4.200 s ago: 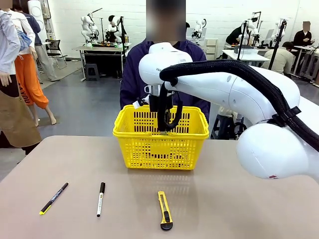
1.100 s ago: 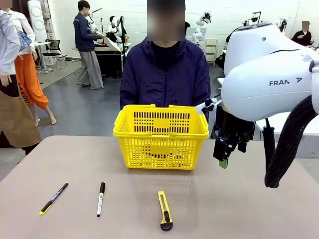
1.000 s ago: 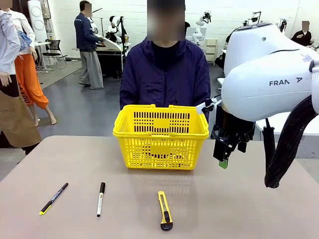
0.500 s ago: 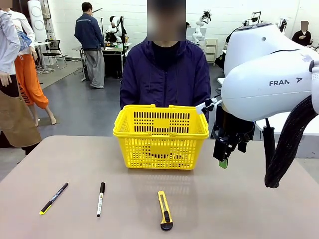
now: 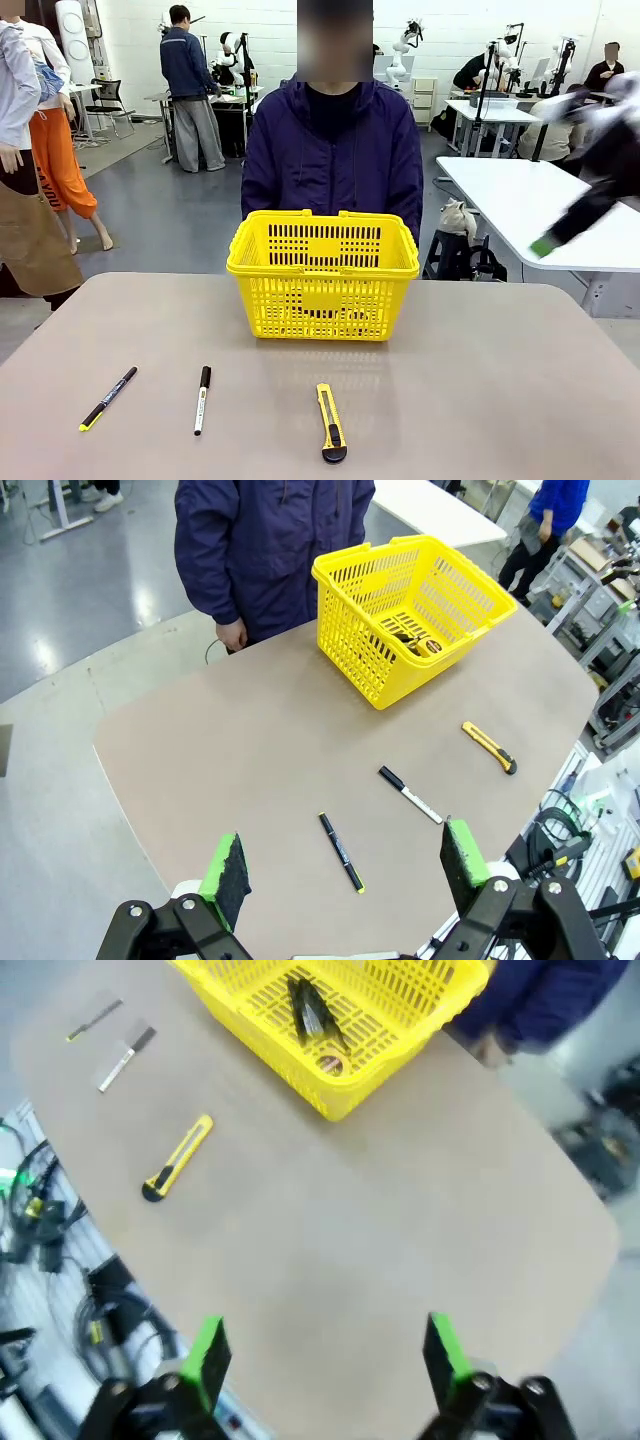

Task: Place the items the person wants into the basket.
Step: Pick up the item the person points to and place it in the Market Basket.

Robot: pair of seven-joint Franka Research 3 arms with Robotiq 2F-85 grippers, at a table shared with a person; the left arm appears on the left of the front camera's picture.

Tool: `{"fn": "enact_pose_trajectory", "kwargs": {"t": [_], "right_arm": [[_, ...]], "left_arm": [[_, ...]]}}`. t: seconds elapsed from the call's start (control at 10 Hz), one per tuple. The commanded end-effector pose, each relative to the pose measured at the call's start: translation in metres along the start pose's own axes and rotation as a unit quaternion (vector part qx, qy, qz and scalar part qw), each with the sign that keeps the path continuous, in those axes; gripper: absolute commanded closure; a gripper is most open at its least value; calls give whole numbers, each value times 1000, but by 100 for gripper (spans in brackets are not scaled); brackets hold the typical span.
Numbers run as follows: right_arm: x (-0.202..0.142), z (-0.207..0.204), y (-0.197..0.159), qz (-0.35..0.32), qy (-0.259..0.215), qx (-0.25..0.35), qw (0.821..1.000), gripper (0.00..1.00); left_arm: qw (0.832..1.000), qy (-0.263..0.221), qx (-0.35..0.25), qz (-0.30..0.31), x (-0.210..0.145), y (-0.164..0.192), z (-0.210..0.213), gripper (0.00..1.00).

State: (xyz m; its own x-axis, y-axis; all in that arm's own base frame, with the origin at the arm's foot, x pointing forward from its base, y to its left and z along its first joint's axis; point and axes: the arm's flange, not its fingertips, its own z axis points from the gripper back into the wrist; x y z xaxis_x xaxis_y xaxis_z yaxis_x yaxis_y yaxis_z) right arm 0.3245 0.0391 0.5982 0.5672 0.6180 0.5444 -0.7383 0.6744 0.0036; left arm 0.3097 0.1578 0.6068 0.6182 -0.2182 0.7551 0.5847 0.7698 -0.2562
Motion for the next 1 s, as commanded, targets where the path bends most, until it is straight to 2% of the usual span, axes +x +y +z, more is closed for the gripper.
{"fn": "enact_pose_trajectory", "kwargs": {"t": [0.0,0.1,0.2,0.4,0.5,0.6,0.9], "right_arm": [[-82,31,-54,81,-146,153,974,0],[-121,49,-70,101,-214,169,957,0],[-152,65,-80,104,-254,170,946,0],[-190,85,-84,89,-288,143,943,0],[-196,88,-83,70,-286,136,946,0],[-196,88,-82,40,-264,136,954,0],[-171,87,-65,5,-187,118,975,0]], "left_arm": [[1000,-6,-4,-7,-1,1,0,0],[1000,-6,-4,-7,-1,1,0,0],[1000,-6,-4,-7,-1,1,0,0],[1000,-6,-4,-7,-1,1,0,0],[1000,-6,-4,-7,-1,1,0,0],[1000,-6,-4,-7,-1,1,0,0],[1000,-6,-4,-7,-1,1,0,0]]}}
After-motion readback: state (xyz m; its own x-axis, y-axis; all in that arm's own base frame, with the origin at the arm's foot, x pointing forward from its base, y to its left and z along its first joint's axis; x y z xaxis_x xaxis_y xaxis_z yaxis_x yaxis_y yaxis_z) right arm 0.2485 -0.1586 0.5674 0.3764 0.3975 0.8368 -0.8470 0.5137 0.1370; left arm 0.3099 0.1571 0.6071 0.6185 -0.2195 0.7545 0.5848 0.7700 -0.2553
